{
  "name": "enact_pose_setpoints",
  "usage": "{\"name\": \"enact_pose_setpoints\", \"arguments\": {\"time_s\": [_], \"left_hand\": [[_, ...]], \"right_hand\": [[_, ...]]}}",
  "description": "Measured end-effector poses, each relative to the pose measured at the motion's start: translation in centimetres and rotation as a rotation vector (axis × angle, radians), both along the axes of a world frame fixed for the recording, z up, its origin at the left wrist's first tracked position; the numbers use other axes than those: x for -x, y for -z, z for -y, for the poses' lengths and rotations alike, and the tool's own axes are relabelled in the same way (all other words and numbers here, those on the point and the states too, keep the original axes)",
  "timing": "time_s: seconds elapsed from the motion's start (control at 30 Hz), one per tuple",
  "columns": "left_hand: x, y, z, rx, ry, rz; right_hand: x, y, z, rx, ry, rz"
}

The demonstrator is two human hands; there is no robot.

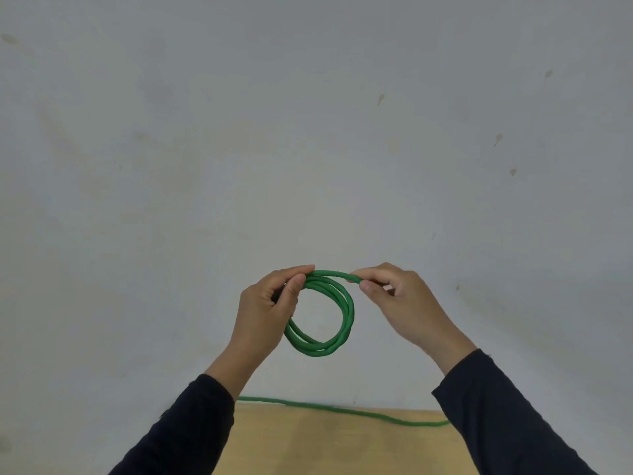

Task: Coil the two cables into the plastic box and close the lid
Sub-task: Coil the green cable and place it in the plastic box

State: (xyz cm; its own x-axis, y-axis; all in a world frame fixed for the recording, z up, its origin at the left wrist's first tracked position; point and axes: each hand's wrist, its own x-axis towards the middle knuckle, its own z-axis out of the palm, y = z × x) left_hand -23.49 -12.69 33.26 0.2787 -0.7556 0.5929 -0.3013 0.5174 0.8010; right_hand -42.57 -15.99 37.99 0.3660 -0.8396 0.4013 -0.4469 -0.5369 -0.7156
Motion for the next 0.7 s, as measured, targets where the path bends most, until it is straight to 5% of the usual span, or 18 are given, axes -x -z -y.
{"name": "enact_pose_setpoints", "arguments": {"time_s": [0.27,0.5,0.7], "left_hand": [[0.9,0.6,0.6,0.064,0.113,-0.006],[2.1,0.9,1.7,0.149,-0.044,0.073],[1.6,1.2,2.4,0.172,-0.170,0.056]], "right_hand": [[-1.2,0.6,1.1,0.001,0.139,0.311],[-3.1,1.9,0.9,-0.305,0.150,0.616],[-3.0,2.5,0.5,-0.333,0.066,0.484]]}}
